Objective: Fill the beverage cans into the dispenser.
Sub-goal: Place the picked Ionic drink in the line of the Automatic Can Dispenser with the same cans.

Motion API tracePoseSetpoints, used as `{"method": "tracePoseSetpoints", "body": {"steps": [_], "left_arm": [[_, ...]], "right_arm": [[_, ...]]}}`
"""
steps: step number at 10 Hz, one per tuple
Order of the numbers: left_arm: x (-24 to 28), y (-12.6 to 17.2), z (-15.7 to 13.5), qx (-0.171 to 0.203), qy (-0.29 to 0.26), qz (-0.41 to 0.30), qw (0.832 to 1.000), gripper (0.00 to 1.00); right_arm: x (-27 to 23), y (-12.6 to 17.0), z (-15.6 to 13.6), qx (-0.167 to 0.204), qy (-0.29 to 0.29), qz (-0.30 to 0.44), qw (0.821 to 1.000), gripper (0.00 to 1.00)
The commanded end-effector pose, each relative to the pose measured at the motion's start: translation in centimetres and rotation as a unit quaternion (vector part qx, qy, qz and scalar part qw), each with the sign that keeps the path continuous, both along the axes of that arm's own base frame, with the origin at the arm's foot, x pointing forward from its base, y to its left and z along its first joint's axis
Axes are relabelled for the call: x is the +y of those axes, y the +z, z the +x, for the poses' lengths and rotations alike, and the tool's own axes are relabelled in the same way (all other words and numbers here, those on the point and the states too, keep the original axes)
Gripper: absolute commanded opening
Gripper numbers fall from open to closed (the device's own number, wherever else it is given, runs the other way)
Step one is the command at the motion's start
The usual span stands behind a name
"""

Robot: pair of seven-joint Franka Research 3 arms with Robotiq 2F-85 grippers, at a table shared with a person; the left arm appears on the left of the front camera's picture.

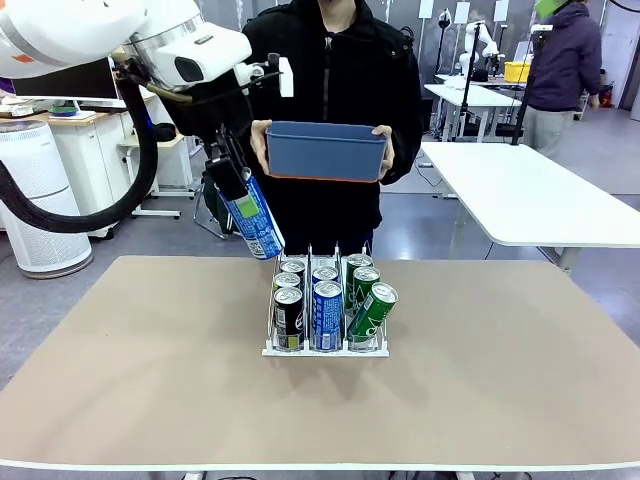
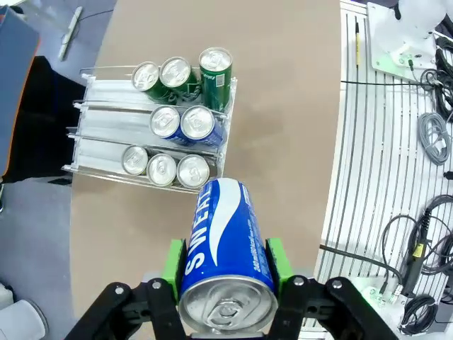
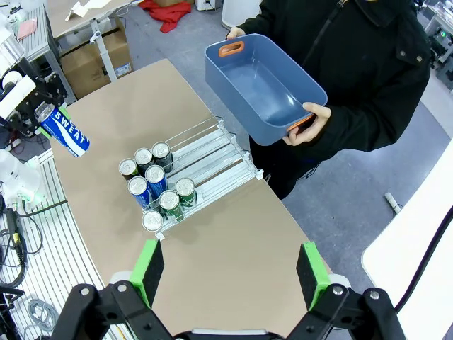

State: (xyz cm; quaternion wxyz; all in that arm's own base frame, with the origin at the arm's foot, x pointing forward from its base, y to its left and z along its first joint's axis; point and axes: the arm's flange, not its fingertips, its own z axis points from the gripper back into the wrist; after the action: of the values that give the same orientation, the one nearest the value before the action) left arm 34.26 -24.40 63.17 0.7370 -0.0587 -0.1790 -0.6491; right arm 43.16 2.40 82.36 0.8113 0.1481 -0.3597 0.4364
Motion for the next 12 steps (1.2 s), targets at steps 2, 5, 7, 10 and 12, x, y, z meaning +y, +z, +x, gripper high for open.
{"method": "tracePoseSetpoints", "body": {"steps": [2, 5, 7, 10, 12], "left_arm": [[0.3, 0.4, 0.0, -0.005, 0.010, 0.003, 1.000, 0.58], [0.1, -0.1, 0.1, 0.001, 0.002, 0.001, 1.000, 0.58], [-2.8, -0.4, 0.8, -0.006, -0.018, 0.043, 0.999, 0.58], [-8.7, -3.5, -0.1, -0.009, -0.063, 0.090, 0.994, 0.58], [-11.5, -6.1, 0.3, -0.013, -0.070, 0.120, 0.990, 0.58]], "right_arm": [[0.1, -0.2, -0.2, 0.003, -0.002, -0.001, 1.000, 1.00], [0.1, -0.2, -0.2, 0.003, -0.002, -0.001, 1.000, 1.00], [0.1, -0.2, -0.2, 0.003, -0.002, -0.001, 1.000, 1.00], [0.1, -0.2, -0.2, 0.003, -0.002, -0.001, 1.000, 1.00], [0.1, -0.2, -0.2, 0.003, -0.002, -0.001, 1.000, 1.00]]}}
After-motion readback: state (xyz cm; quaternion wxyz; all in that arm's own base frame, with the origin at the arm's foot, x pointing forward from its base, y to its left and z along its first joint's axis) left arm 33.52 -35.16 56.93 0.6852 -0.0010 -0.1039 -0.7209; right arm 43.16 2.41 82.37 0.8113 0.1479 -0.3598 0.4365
